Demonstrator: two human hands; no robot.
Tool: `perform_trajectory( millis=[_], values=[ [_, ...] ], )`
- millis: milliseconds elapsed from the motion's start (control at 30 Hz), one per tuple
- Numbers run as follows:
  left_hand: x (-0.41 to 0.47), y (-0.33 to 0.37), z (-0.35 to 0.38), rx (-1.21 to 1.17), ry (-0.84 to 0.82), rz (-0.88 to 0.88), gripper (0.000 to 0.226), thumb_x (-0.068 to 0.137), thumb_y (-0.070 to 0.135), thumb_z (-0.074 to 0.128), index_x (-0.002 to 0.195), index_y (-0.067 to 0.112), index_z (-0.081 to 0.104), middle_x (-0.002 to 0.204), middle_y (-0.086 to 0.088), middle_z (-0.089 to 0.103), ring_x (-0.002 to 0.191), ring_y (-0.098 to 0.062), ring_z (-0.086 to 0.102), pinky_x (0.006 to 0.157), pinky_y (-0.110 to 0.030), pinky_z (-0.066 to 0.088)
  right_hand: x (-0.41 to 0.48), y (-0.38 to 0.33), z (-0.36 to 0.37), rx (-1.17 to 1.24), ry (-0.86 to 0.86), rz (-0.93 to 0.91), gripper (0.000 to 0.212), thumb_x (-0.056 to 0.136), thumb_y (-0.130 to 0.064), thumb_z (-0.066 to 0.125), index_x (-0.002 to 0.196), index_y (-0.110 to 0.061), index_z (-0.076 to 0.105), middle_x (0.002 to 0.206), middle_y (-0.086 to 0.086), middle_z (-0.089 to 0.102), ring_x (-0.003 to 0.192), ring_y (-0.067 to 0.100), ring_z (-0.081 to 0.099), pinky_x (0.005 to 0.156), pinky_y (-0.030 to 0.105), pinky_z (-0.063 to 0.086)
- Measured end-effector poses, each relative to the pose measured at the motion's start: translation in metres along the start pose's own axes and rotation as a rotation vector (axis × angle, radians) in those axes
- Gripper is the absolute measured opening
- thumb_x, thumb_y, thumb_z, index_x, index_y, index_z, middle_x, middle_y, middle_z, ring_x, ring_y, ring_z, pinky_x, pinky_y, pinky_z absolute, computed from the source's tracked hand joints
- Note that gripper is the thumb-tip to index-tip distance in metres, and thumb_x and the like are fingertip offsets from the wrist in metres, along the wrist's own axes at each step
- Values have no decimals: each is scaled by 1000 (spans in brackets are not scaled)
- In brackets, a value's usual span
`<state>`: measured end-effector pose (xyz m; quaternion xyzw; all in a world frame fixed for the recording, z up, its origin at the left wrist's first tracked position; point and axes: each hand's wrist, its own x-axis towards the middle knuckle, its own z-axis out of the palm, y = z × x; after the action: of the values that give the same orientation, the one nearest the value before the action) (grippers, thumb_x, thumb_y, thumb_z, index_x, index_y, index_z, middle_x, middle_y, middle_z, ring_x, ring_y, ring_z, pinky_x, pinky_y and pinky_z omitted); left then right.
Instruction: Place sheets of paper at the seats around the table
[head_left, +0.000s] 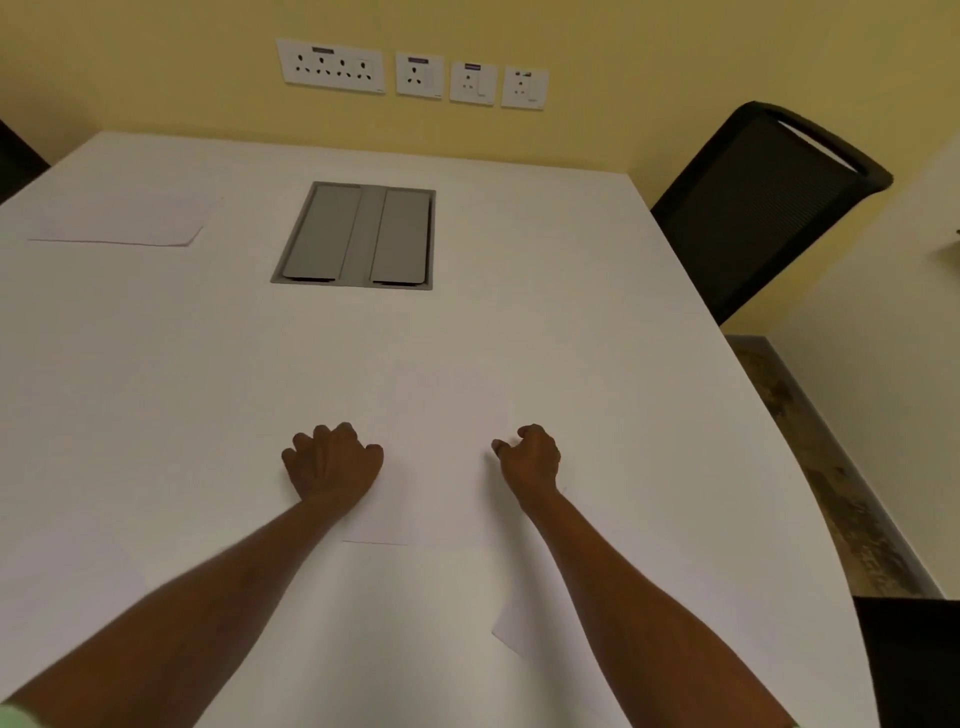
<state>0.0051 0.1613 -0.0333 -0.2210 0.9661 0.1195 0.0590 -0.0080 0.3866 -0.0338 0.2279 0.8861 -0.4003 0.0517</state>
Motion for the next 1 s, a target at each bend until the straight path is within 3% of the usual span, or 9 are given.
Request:
perform_trajectory(
  millis=[133,267,400,500,567,700,867,933,1000],
  values=[
    [14,-3,12,-8,-28,39,37,82,36,50,112,17,62,111,-8,61,107,-31,52,91,-39,35,6,-9,19,-118,7,68,42,87,-26,66,114,2,52,116,17,61,113,36,56,90,36,43],
    [22,0,23,-165,-42,-21,39,84,26,52,122,16,57,117,-12,61,112,-33,51,95,-38,34,9,-18,31,-141,41,148,34,88,-18,63,115,0,53,117,16,61,114,35,55,91,39,48],
    [27,3,28,-392,-27,-129,30,89,19,52,118,14,57,113,-12,66,111,-34,55,96,-38,36,12,-22,39,-101,42,216,29,87,-16,61,112,-4,54,113,12,62,108,33,60,93,41,50],
    [32,1,30,-515,-30,-208,20,90,20,56,109,15,61,111,-10,68,110,-33,56,95,-39,34,11,-20,39,-38,33,201,4,88,-14,57,87,-12,54,97,9,61,90,28,59,81,34,45],
    [31,1,27,-568,-20,-238,14,90,19,58,102,16,64,109,-10,69,109,-34,56,94,-40,33,9,-18,40,6,45,189,22,88,-13,56,69,-18,46,90,7,60,80,27,54,76,33,44],
    [20,2,8,-613,35,-225,10,90,15,57,96,17,66,107,-9,68,108,-34,55,92,-39,32,-3,-25,25,118,84,170,15,85,-14,61,75,-18,51,93,8,66,86,28,61,81,37,51],
    [-9,8,-38,-733,100,-188,12,91,14,56,98,14,66,104,-7,69,104,-32,57,95,-39,32,-23,-37,-16,262,103,122,44,83,-3,60,53,-18,31,60,-1,40,64,23,39,59,26,36],
    [-26,14,-60,-792,126,-165,12,92,15,57,99,13,65,101,-7,69,101,-31,59,96,-41,35,-34,-45,-39,342,107,121,47,81,1,61,53,-18,29,58,-4,33,62,21,35,61,27,35],
    [-47,21,-82,-847,142,-134,8,92,17,57,95,13,64,93,-5,66,96,-30,59,98,-44,38,-45,-51,-67,387,90,109,42,81,3,63,54,-17,38,59,-5,39,63,20,42,64,26,39]
  ],
)
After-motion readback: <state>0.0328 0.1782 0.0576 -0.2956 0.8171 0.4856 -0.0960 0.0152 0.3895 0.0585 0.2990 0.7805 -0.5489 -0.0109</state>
